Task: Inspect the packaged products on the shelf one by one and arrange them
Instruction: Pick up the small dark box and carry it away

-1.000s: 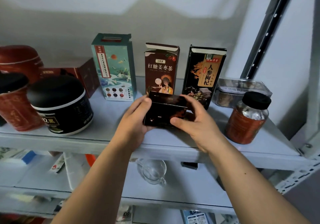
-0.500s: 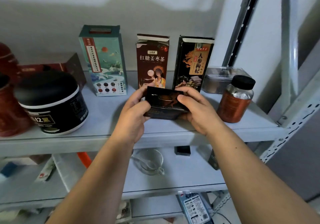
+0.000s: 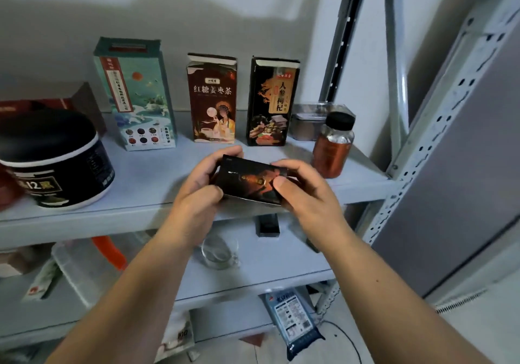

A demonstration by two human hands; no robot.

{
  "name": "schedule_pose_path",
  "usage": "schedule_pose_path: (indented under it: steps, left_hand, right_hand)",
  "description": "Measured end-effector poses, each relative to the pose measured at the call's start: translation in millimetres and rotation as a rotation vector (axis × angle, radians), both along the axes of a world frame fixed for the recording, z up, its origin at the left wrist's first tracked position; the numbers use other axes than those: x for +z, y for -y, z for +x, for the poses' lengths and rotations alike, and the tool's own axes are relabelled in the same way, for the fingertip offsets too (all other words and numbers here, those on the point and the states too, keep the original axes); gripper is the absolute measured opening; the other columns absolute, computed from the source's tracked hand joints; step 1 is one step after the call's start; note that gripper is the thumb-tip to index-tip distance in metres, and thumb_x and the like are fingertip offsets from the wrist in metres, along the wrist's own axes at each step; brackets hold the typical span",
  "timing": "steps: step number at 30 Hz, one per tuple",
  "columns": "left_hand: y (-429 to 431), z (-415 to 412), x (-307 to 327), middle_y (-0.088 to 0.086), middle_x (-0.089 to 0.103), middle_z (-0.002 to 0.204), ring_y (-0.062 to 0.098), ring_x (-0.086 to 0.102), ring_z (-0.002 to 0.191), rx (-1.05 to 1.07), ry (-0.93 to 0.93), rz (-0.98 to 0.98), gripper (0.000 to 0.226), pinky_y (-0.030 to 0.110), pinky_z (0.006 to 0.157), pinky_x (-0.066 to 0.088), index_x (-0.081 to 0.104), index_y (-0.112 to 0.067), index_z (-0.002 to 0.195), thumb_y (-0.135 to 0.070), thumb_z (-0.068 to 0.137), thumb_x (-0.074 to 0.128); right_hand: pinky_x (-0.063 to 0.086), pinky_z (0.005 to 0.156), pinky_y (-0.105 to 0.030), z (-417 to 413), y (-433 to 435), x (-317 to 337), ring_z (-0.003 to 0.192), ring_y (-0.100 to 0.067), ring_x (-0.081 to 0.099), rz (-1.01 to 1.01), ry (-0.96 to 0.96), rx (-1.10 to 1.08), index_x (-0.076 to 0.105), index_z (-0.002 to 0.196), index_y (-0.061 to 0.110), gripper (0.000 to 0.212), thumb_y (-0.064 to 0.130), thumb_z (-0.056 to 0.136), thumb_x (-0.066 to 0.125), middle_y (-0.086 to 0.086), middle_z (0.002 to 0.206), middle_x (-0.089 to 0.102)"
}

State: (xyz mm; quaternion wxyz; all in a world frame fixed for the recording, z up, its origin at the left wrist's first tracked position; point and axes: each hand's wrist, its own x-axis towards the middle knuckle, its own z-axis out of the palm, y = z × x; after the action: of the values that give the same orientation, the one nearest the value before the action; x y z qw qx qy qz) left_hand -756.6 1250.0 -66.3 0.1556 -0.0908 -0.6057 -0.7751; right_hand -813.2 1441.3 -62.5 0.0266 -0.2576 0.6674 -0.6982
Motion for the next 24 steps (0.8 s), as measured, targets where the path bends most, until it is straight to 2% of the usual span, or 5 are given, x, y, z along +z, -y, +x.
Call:
schedule_pose_path:
  steps: [5, 10, 16, 21, 24]
  left_hand:
    - [-72, 38, -32, -0.003, 0.066, 0.125, 0.019, 0.060, 0.115, -0.200, 0.061, 0.013, 0.069, 0.027, 0.085, 0.051, 0.058, -0.019, 0.132, -0.019, 0.063, 0.054]
    - [-172, 86, -65, 0.003, 0.067, 0.124, 0.024, 0.063, 0.114, -0.468, 0.214, -0.034, 0.066, 0.037, 0.090, 0.055, 0.060, -0.019, 0.129, -0.002, 0.067, 0.048]
    - [-290, 169, -95, 0.015, 0.067, 0.121, 0.032, 0.065, 0.111, -0.826, 0.386, -0.134, 0.055, 0.037, 0.079, 0.059, 0.062, -0.018, 0.127, -0.017, 0.073, 0.056]
    - [-369, 259, -111, 0.019, 0.067, 0.128, 0.040, 0.063, 0.121, -1.105, 0.487, -0.335, 0.048, 0.052, 0.087, 0.058, 0.063, -0.019, 0.130, -0.023, 0.083, 0.053]
    - [-406, 313, -115, 0.012, 0.070, 0.126, 0.032, 0.066, 0.117, -1.256, 0.463, -0.522, 0.046, 0.045, 0.079, 0.060, 0.062, -0.023, 0.132, -0.035, 0.088, 0.055]
  right_hand:
    - [0.057, 0.077, -0.026, 70, -84, -24, 0.089, -0.015, 0.070, -0.015, 0.049, -0.123, 0.073, 0.108, 0.028, 0.021, 0.029, 0.088, 0.070, 0.004, 0.099, 0.074]
    - [0.058, 0.082, -0.030, 172, -183, -62, 0.097, -0.022, 0.073, -0.086, 0.211, -0.401, 0.073, 0.108, 0.026, 0.021, 0.024, 0.087, 0.068, -0.004, 0.103, 0.075]
    - [0.062, 0.084, -0.043, 332, -279, -103, 0.106, -0.022, 0.073, -0.202, 0.342, -0.743, 0.071, 0.117, 0.029, 0.036, 0.035, 0.082, 0.073, -0.002, 0.113, 0.075]
    - [0.059, 0.083, -0.029, 476, -320, -135, 0.114, -0.015, 0.070, -0.223, 0.386, -1.008, 0.064, 0.128, 0.043, 0.062, 0.020, 0.074, 0.086, 0.008, 0.124, 0.070]
    - [0.058, 0.076, -0.024, 555, -328, -149, 0.103, -0.009, 0.074, -0.278, 0.414, -1.200, 0.064, 0.124, 0.045, 0.059, 0.004, 0.085, 0.080, 0.015, 0.112, 0.073]
